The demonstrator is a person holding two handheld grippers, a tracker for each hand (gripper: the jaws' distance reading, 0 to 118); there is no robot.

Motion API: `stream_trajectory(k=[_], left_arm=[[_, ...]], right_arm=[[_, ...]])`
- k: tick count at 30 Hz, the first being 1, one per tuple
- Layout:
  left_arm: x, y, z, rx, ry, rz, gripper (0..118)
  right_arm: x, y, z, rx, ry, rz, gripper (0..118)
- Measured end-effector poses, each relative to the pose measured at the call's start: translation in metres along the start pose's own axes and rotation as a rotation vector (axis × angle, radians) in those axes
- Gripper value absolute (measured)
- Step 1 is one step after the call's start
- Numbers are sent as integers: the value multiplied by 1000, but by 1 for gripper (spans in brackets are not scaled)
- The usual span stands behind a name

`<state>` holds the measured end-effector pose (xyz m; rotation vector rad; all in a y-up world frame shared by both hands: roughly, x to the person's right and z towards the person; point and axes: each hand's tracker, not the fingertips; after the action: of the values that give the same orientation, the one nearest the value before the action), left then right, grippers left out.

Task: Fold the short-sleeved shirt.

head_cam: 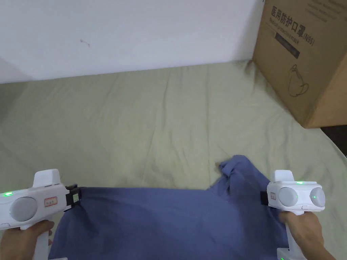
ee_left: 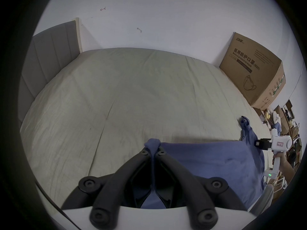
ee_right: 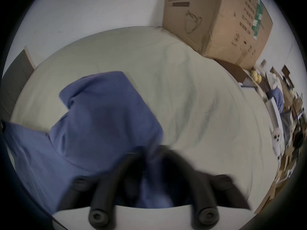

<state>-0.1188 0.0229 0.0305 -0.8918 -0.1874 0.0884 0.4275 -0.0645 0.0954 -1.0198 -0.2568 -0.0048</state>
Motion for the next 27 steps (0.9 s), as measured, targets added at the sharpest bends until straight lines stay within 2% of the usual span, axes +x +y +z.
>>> stream_trajectory(k=[1,2,4,6,12,20,27], left_arm=[[-1,-2,2,2,2,5,0],[-1,-2,5,5,3,11,0],[-3,-3,11,18,-3,30,0],[-6,-4,23,37,-8,45,0],[-18,17,77,161,2,85,0],[-26,118,190,421,68,50,0],[-23,205,257,593,101,12,0]], right_arm=[[-2,-2,6,1,21,6,2],[-2,0,12,20,-10,41,2],[0,2,33,68,-5,50,2],[10,7,52,157,31,44,2],[12,42,168,459,128,74,2],[1,127,294,751,167,76,2],[2,207,365,947,190,26,2]])
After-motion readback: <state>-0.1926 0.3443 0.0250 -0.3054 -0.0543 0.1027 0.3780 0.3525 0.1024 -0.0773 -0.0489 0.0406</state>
